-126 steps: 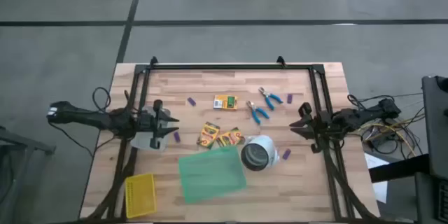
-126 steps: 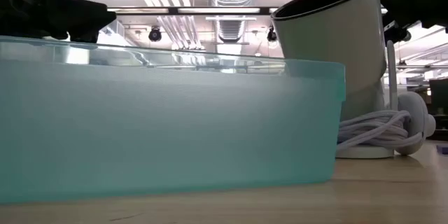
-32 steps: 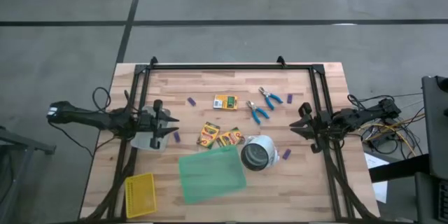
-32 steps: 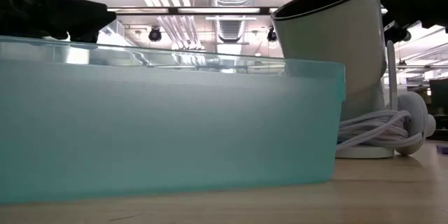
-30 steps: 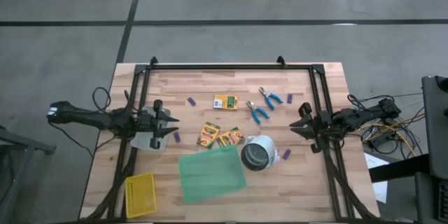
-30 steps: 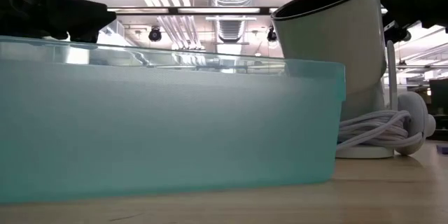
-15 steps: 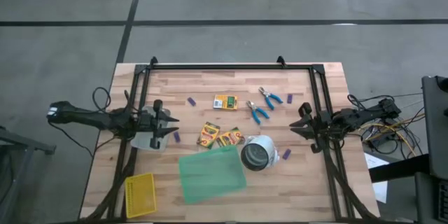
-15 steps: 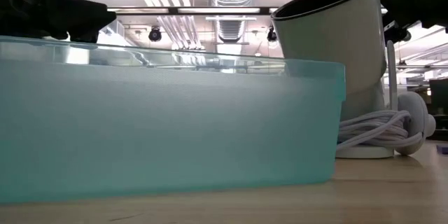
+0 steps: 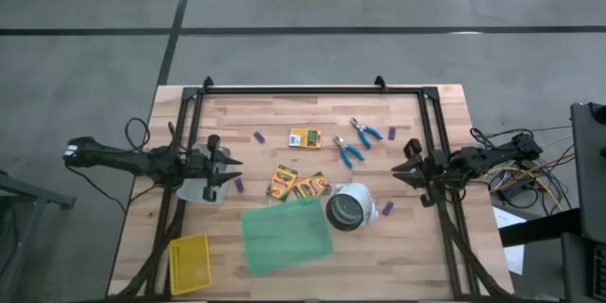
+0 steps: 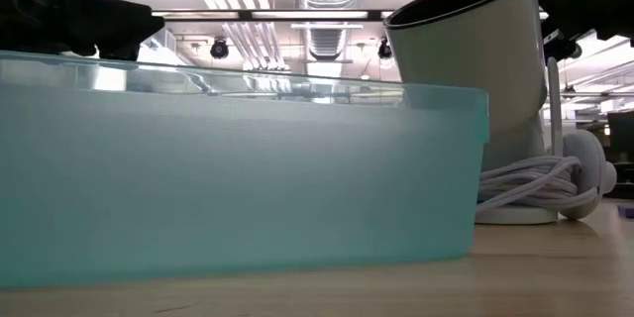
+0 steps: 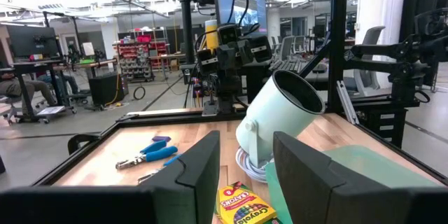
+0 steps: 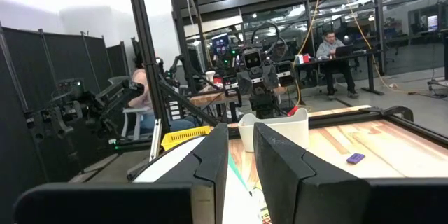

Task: Pick & Place School Supplies

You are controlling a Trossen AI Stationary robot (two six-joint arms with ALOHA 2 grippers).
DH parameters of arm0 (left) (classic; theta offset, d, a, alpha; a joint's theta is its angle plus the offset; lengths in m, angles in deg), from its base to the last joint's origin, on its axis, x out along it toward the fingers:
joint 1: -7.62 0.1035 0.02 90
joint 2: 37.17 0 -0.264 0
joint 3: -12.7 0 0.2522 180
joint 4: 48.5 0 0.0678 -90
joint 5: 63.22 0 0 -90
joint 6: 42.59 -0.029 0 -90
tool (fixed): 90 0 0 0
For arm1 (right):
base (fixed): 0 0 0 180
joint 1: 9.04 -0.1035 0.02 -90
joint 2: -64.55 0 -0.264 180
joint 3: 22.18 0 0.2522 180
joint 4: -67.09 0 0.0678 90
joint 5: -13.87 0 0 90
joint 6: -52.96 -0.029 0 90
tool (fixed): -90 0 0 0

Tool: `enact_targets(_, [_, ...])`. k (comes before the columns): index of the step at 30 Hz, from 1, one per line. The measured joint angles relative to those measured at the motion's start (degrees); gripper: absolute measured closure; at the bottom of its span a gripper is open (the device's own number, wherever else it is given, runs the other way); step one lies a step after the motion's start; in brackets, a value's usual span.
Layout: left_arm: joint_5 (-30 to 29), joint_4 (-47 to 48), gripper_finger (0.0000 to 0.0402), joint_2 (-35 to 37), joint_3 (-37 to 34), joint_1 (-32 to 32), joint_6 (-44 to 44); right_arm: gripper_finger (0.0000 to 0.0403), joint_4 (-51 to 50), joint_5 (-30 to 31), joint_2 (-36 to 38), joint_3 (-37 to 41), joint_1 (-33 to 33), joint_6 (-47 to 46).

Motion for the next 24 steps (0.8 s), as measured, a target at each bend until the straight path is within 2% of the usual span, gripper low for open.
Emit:
enact_targets(16, [0.01, 0.0, 0.0262, 0.01, 0.0, 0.0, 0.0, 0.0335, 2.74, 0.04, -0.01, 0.0, 0.0, 0.04])
enact_targets(20, [0.01, -0.02, 0.0262, 0.02, 0.0, 0.0, 0.0, 0.0335, 3.26, 0.41, -0.03, -0.54, 0.02, 4.13])
enact_targets(24, [0.02, -0.01, 0.0262, 0.02, 0.0, -0.01, 0.0, 0.0335, -5.36, 7.95, -1.14, -5.13, 0.02, 4.09])
